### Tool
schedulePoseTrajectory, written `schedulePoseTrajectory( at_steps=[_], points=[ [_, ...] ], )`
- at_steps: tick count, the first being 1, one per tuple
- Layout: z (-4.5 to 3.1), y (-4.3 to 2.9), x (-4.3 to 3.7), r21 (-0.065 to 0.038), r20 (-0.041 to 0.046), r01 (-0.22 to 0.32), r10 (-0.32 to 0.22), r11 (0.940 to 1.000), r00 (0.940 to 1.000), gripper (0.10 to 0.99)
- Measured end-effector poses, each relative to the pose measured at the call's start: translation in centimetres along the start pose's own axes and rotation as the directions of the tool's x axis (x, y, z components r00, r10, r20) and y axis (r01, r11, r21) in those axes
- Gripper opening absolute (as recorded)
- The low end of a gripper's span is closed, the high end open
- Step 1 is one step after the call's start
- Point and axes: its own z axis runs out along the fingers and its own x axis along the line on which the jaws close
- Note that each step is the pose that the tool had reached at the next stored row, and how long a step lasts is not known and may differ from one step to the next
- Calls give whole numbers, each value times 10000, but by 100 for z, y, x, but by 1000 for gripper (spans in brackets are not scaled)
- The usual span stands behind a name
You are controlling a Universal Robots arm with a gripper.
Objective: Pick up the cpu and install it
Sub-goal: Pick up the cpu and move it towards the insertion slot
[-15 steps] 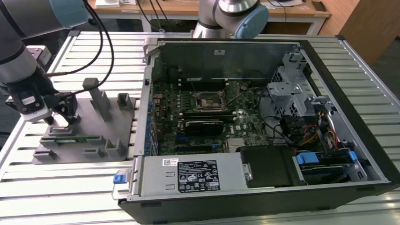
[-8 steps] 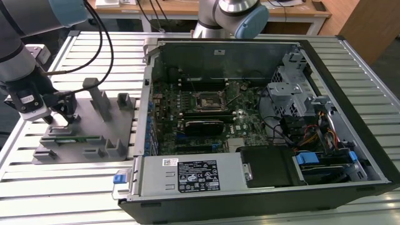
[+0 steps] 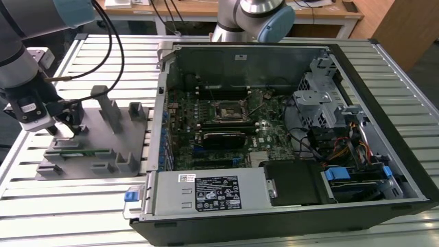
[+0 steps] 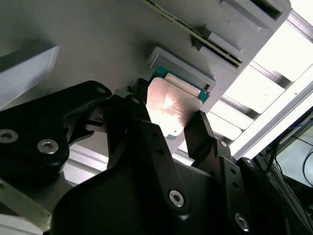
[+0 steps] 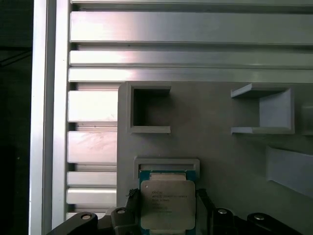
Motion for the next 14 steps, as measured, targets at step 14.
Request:
schedulePoseTrajectory(
  at_steps=[14],
  points=[
    [-36,2,0,-1,1,0,0,10000,10000,541]
  ],
)
